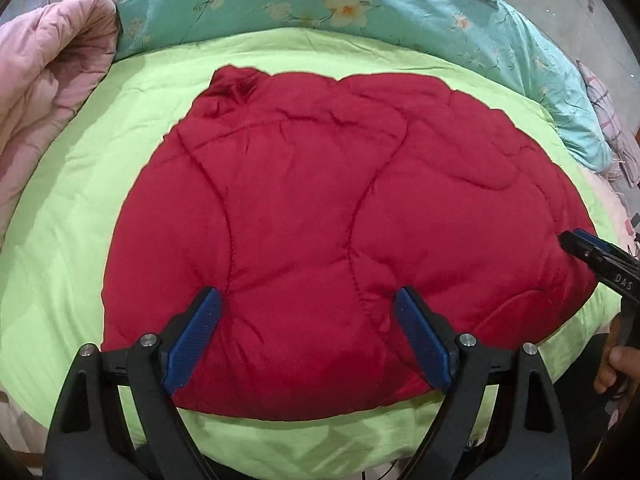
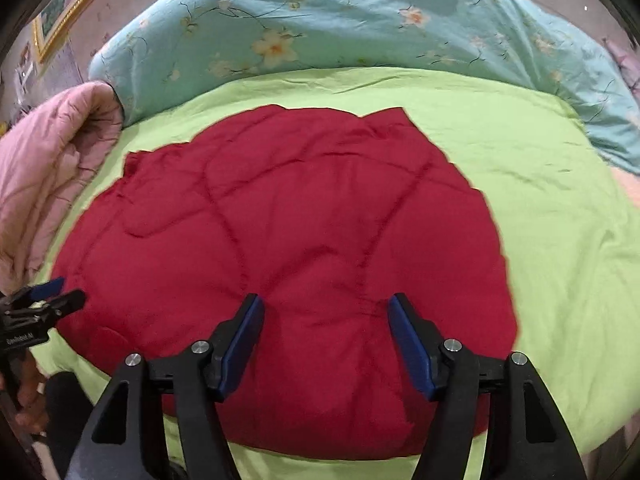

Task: Fold large clothes

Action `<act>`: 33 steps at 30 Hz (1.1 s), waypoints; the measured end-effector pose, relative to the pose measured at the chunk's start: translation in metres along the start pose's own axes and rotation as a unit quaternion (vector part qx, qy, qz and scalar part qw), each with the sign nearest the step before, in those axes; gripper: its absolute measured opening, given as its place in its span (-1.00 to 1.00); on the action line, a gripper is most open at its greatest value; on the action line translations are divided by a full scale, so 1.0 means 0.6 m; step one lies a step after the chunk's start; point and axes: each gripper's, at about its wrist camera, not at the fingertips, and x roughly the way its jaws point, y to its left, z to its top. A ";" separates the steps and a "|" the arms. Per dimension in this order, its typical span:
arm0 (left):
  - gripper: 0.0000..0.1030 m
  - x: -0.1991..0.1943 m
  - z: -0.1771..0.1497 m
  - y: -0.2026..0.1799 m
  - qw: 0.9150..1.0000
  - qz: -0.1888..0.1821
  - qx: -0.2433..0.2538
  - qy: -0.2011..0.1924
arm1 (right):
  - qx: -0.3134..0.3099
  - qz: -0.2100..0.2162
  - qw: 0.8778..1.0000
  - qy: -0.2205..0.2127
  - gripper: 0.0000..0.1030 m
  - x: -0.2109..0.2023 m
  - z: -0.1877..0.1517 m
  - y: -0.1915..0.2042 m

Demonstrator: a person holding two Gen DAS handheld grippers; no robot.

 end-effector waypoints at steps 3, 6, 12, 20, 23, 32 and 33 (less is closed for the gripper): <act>0.76 0.009 -0.003 0.005 1.000 -0.006 -0.010 0.003 | 0.011 0.008 1.000 -0.001 0.28 0.002 -0.010 -0.015; 0.78 0.014 -0.004 0.004 1.000 -0.007 -0.014 0.007 | 0.034 0.031 0.999 -0.005 0.28 0.010 -0.018 -0.033; 0.82 0.018 -0.005 0.001 1.000 -0.005 -0.011 0.015 | 0.041 0.033 0.999 -0.006 0.28 0.004 -0.030 -0.036; 0.85 -0.001 -0.002 -0.002 1.000 0.013 -0.010 0.010 | 0.039 0.009 0.999 -0.009 0.33 -0.023 -0.025 -0.011; 0.84 -0.017 -0.005 -0.004 1.000 0.013 -0.015 0.010 | 0.034 0.015 0.999 -0.017 0.33 -0.049 -0.030 -0.003; 0.84 -0.056 -0.027 -0.016 1.000 0.018 -0.003 0.007 | -0.002 0.023 1.000 -0.018 0.33 -0.100 -0.069 0.031; 0.84 -0.057 -0.029 -0.016 1.000 0.020 -0.002 0.008 | -0.006 0.025 1.000 -0.016 0.33 -0.104 -0.073 0.034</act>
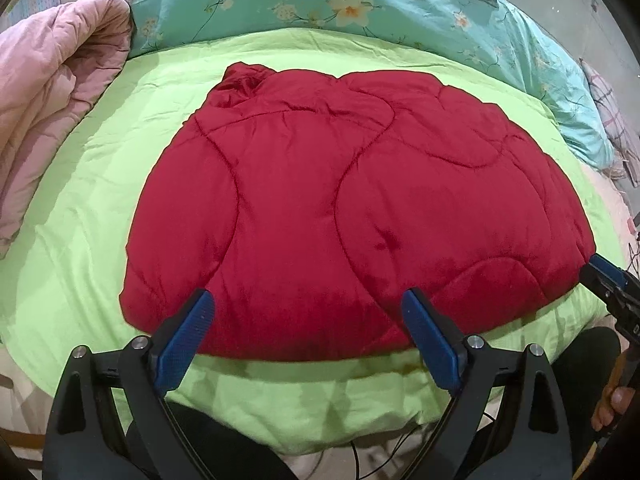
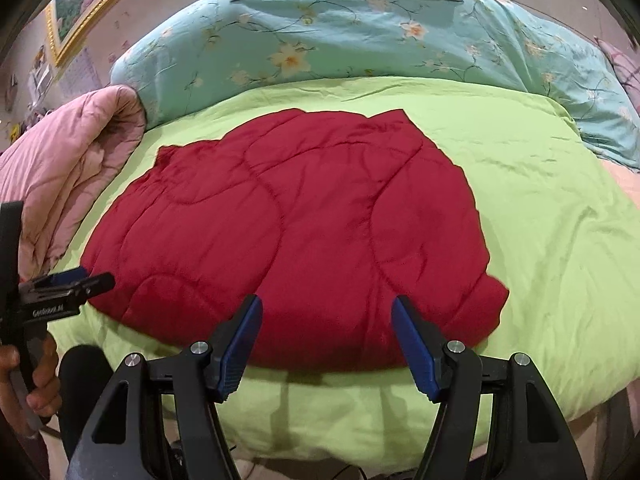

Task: Fold large clothes

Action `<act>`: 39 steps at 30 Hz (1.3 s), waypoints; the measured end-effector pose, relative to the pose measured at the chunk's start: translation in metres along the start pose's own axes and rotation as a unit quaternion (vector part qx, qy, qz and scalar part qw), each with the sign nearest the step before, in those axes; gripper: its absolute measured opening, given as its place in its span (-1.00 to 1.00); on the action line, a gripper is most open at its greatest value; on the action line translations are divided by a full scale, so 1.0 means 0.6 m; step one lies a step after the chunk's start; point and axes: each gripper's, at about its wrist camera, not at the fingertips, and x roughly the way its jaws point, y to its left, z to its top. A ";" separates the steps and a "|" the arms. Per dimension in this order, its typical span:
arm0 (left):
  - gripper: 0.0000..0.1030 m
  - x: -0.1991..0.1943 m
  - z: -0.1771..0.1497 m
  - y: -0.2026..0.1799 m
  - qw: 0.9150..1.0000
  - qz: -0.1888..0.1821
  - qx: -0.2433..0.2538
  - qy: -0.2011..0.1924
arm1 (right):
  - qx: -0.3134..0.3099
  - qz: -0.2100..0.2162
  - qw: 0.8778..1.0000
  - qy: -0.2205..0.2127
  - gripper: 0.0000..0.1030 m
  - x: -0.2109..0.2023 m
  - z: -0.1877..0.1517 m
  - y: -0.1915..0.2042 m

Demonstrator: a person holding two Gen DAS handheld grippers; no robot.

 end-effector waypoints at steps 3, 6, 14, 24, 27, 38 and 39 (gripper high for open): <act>0.84 -0.006 -0.007 -0.003 1.000 0.004 0.003 0.002 | -0.005 0.008 1.000 0.004 0.33 -0.007 -0.010 0.008; 0.84 -0.016 -0.019 -0.008 1.000 0.021 0.012 0.003 | -0.005 0.014 1.000 0.014 0.33 -0.011 -0.021 0.014; 0.86 -0.049 -0.045 -0.020 0.998 0.044 0.035 -0.009 | -0.017 0.020 0.999 0.038 0.51 -0.023 -0.053 0.023; 0.86 -0.069 -0.071 -0.014 0.999 0.041 0.032 0.002 | -0.012 0.022 0.999 0.048 0.58 -0.043 -0.071 0.021; 0.86 -0.074 -0.084 -0.015 0.999 0.040 0.033 0.011 | -0.013 0.022 0.998 0.053 0.69 -0.053 -0.077 0.022; 0.94 -0.183 -0.063 -0.031 0.997 0.038 0.058 -0.045 | -0.048 0.027 0.998 0.028 0.97 -0.146 -0.049 0.046; 0.96 -0.191 -0.058 -0.033 0.996 0.042 0.061 -0.050 | -0.055 0.027 0.998 0.023 0.99 -0.156 -0.043 0.051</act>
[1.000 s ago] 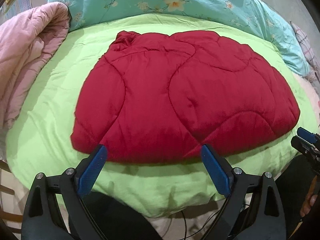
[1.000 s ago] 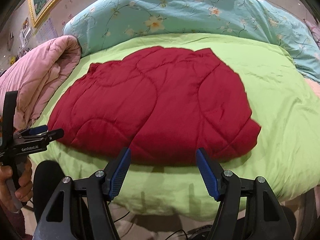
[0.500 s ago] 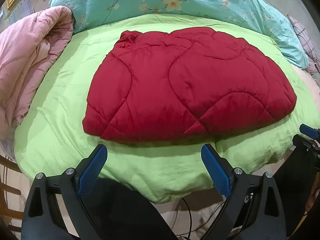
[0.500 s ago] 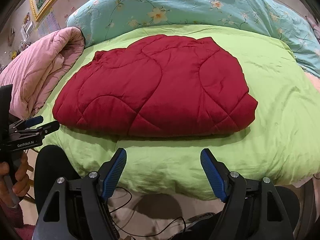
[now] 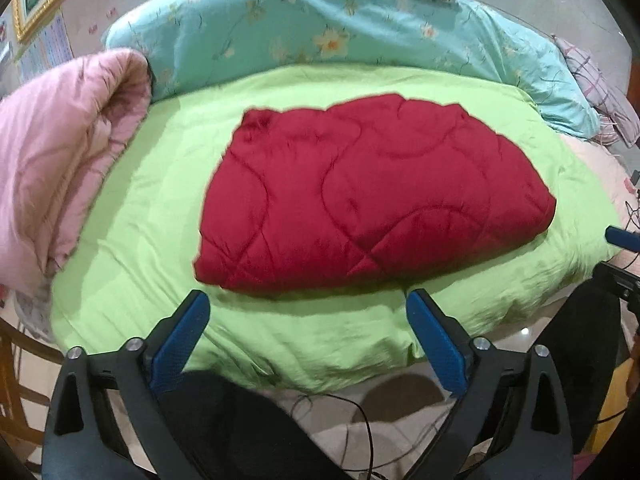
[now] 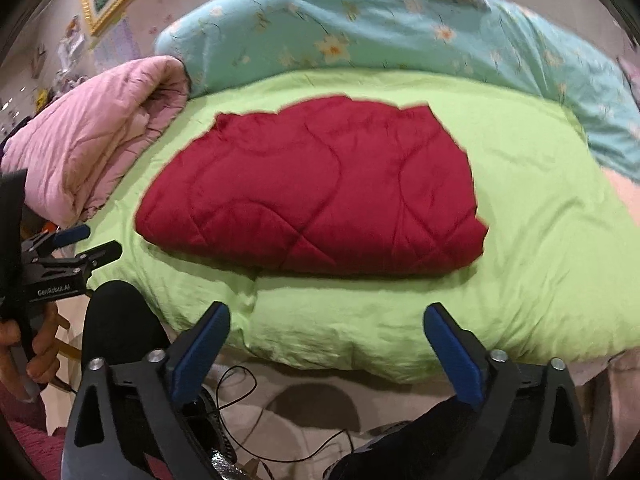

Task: Fold large clothes

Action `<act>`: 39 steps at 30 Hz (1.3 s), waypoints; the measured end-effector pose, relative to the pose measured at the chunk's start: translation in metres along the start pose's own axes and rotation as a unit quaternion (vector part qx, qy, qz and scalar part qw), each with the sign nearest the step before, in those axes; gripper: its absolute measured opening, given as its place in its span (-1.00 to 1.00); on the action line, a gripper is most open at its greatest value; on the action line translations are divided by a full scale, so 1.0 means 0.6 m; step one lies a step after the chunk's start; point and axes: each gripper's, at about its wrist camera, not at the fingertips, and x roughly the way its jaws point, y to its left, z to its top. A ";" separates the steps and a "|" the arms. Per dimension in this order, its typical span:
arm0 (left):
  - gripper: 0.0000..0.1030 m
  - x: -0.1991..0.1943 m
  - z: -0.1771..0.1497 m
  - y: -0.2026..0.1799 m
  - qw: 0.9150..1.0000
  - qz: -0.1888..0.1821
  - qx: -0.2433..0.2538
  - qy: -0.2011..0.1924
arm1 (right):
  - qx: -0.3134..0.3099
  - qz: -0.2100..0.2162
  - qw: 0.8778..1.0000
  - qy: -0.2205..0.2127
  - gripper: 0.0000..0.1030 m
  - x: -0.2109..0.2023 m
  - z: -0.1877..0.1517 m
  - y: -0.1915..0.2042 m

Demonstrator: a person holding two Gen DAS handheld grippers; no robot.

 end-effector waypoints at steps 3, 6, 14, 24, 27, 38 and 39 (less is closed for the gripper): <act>0.97 -0.018 0.013 -0.003 1.000 0.009 0.006 -0.003 | -0.028 0.000 1.000 -0.010 1.00 -0.029 0.021 0.020; 0.97 -0.024 0.019 -0.003 1.000 0.020 0.008 0.001 | -0.033 0.008 0.999 -0.009 1.00 -0.040 0.036 0.030; 0.97 -0.022 0.019 0.009 0.999 0.030 -0.010 0.003 | -0.036 0.007 0.999 -0.002 1.00 -0.032 0.041 0.047; 0.97 0.035 0.013 0.010 0.998 0.046 -0.012 0.036 | -0.013 -0.002 0.999 0.044 1.00 0.048 0.027 0.027; 0.97 0.041 0.017 0.008 0.998 0.052 -0.009 0.037 | -0.012 -0.004 0.999 0.052 1.00 0.063 0.025 0.022; 0.97 0.031 0.048 0.007 0.999 0.046 -0.009 0.014 | -0.022 -0.004 0.999 0.041 1.00 0.059 0.050 0.027; 0.97 0.028 0.051 0.007 0.999 0.044 -0.009 0.011 | -0.024 -0.005 0.999 0.037 1.00 0.055 0.055 0.028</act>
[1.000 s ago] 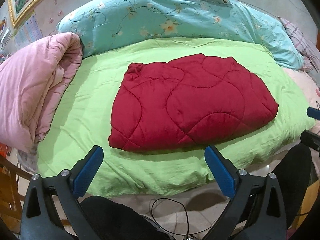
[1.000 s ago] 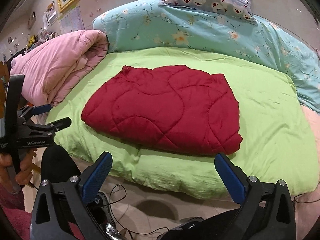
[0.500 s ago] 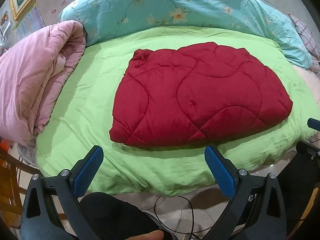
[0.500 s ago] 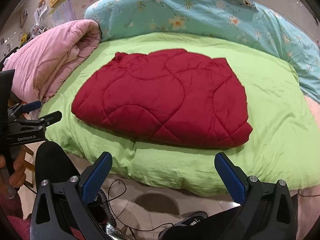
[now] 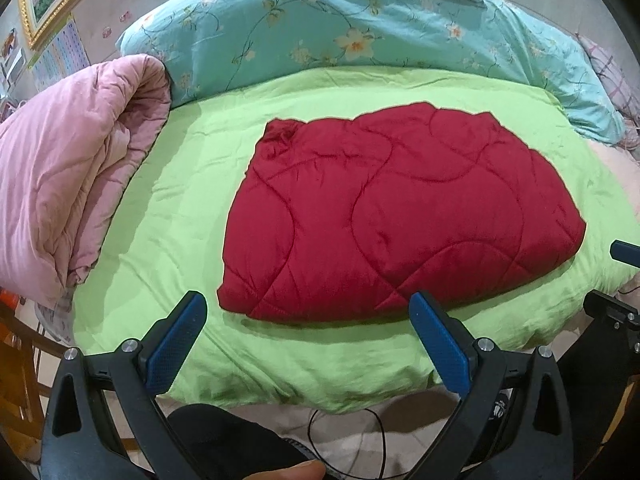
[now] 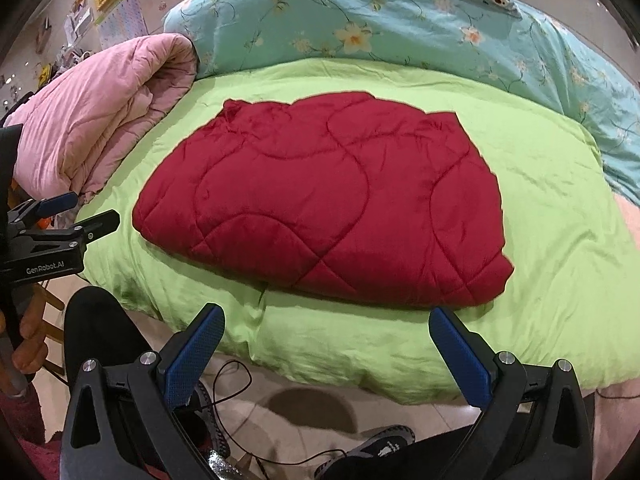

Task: Fold large clothes

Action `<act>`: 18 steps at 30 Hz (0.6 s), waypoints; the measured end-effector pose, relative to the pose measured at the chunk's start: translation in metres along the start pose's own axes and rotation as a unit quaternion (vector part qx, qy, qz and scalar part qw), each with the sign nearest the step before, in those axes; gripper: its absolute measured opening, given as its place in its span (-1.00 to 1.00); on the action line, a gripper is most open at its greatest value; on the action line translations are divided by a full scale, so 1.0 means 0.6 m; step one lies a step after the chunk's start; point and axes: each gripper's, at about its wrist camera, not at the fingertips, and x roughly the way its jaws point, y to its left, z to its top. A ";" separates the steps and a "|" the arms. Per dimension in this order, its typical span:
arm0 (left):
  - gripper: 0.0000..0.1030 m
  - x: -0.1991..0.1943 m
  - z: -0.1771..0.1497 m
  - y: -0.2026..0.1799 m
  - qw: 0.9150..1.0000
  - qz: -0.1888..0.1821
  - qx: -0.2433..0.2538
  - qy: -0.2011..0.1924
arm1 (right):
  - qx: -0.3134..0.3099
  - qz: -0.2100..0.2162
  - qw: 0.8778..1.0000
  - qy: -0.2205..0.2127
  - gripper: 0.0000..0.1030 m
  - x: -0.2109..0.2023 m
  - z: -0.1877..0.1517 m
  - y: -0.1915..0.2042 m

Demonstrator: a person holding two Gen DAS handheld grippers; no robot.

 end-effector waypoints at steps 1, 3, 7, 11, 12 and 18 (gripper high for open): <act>0.97 -0.002 0.003 0.000 1.000 -0.001 0.000 -0.003 | -0.002 0.000 1.000 -0.003 1.00 -0.003 0.005 0.000; 0.97 -0.006 0.007 -0.001 1.000 -0.002 0.000 -0.006 | -0.006 -0.001 1.000 -0.011 1.00 -0.011 0.013 0.001; 0.97 -0.009 0.009 -0.003 1.000 -0.006 -0.002 -0.010 | -0.012 -0.003 1.000 -0.019 1.00 -0.018 0.026 0.001; 0.97 -0.007 0.011 -0.003 1.000 -0.010 -0.003 -0.011 | -0.014 -0.005 1.000 -0.022 1.00 -0.017 0.030 0.002; 0.97 -0.006 0.011 -0.004 1.000 -0.011 -0.002 -0.010 | -0.013 -0.007 1.000 -0.022 1.00 -0.016 0.030 0.001; 0.97 -0.005 0.012 -0.008 1.000 -0.016 -0.003 -0.011 | -0.012 -0.008 1.000 -0.019 1.00 -0.011 0.032 -0.003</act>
